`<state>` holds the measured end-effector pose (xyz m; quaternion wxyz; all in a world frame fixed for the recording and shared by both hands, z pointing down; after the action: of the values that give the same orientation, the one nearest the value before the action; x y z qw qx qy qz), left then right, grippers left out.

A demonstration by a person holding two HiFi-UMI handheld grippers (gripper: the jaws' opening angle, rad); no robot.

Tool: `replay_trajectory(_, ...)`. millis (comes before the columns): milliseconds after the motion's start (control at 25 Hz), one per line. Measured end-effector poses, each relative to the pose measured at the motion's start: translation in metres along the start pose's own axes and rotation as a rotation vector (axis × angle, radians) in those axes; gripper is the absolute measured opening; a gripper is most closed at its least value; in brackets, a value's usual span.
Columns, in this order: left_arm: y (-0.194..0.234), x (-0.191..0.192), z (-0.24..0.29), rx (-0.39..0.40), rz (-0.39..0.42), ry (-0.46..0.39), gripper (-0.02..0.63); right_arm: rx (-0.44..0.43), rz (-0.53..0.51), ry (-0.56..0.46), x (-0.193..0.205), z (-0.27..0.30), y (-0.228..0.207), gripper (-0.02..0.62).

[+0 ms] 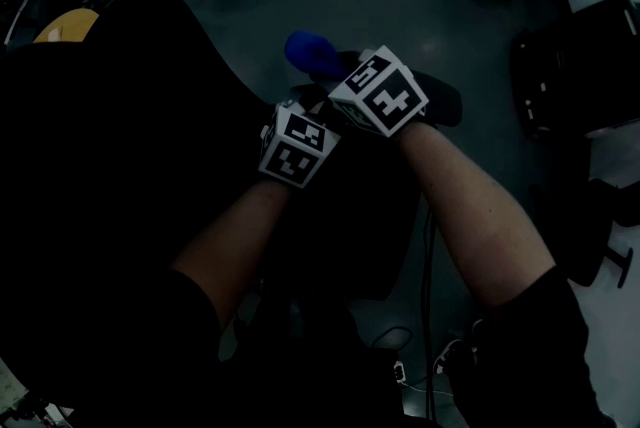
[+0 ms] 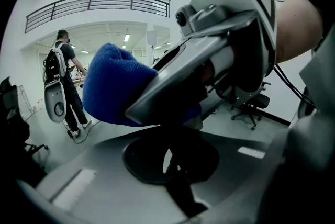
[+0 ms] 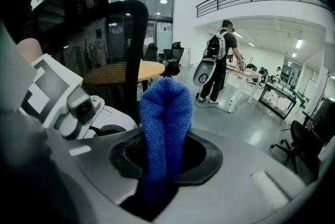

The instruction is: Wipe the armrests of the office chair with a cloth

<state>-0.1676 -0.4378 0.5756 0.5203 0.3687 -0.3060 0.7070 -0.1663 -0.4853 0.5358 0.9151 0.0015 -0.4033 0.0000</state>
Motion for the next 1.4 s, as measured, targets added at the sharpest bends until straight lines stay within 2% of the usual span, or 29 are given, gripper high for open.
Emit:
replay_trajectory(160,0.001,0.001,0.002,0.012,0.029,0.007,0.008,0.009,0.023,-0.079,-0.005,-0.018,0.001,0.112)
replay_trajectory(360,0.002,0.001,0.001,0.02,0.013,0.017,0.009,0.087,0.134,-0.138,0.009,-0.057,-0.016,0.112)
replay_trajectory(680,0.005,0.0,0.001,0.025,-0.007,0.027,0.011,0.326,0.188,-0.095,0.075,-0.145,-0.064,0.112)
replay_trajectory(880,0.002,-0.001,0.002,0.03,0.017,0.037,0.011,0.473,0.19,0.016,0.131,-0.196,-0.086,0.112)
replay_trajectory(1120,0.001,-0.001,0.004,0.029,0.02,0.039,0.011,0.493,0.22,0.15,0.185,-0.192,-0.076,0.112)
replay_trajectory(1400,0.0,-0.008,0.003,0.025,0.004,0.045,0.012,0.501,0.264,0.129,0.182,-0.186,-0.062,0.112)
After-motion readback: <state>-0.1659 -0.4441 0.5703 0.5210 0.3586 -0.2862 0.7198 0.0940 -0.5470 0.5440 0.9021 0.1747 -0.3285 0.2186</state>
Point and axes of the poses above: the fingertips, and each gripper's own axes: z forward along the fingers, y to its left, x out of its underside, the point moved 6 cm from there along -z, backward along the fingers, and after that the axes turned 2 degrees about -x, right-handed, at the moved point
